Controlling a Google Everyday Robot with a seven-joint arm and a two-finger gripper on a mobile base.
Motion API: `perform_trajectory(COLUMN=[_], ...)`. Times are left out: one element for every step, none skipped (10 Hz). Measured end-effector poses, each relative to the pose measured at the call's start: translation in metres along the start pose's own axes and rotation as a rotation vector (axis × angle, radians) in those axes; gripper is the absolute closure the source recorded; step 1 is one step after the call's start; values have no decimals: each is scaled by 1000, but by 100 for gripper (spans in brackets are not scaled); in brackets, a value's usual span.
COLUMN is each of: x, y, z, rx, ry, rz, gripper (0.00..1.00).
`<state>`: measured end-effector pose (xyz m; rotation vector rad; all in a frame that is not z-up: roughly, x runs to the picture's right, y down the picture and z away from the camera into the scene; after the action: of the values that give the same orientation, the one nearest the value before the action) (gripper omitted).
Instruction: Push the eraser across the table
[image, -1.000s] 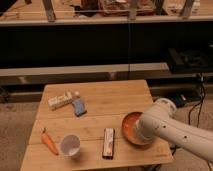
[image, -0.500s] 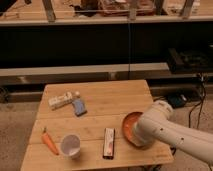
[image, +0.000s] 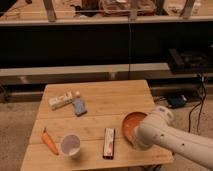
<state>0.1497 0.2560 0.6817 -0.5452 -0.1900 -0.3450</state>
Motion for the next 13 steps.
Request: perform_trajectory(x=[-1, -2, -2, -3, -7, -7, -7, -8, -8, -8, -7, -8, -8], y=[3, 6, 8, 9, 9, 11, 11, 15, 17, 18, 18, 18, 18], z=[3, 4, 7, 10, 15, 17, 18, 23, 27, 31, 33, 34, 35], rx=[-1, -1, -1, -3, -5, -6, -7, -12, -13, -15, -14, -15, -15], ry=[0, -3, -5, -7, -11, -10, -10, -18, -19, -23, -22, -23, -21], rz=[-7, -8, -8, -10, -19, -20, -22, -25, -29, -32, -36, -40, -44], gripper=[95, 95, 95, 95, 95, 95, 95, 95, 95, 95, 95, 95, 95])
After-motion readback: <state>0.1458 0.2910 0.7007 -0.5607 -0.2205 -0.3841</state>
